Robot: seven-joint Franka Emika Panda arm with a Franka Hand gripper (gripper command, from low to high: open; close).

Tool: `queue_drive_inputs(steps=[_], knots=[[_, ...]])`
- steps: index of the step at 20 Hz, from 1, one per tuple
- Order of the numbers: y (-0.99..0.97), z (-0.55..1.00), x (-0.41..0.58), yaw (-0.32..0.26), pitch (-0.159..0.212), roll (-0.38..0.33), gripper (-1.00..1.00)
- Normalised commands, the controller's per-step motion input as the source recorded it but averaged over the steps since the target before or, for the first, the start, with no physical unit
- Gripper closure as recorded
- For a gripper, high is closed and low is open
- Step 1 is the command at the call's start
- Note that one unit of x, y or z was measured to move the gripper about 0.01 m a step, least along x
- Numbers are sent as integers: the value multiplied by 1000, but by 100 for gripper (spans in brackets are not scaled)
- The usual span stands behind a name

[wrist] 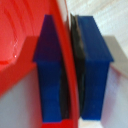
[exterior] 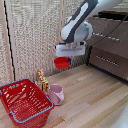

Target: Transport the gripper mindfully toward the orange-red bowl and clasp it to elevate with ease. Ensure your robot's arm aligns efficiently with the top drawer's opening. Carefully slide the orange-red bowl into the designated spot with precision. After confirmation, withdraw the gripper gently. Close the drawer smoothly by transitioning the gripper to its handle.

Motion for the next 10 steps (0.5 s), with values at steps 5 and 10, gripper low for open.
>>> queue_drive_inputs(steps=[5, 10], knots=[[-27, 903, 118, 0, 41, -21, 100], [-34, 953, 135, -18, 53, -15, 100]])
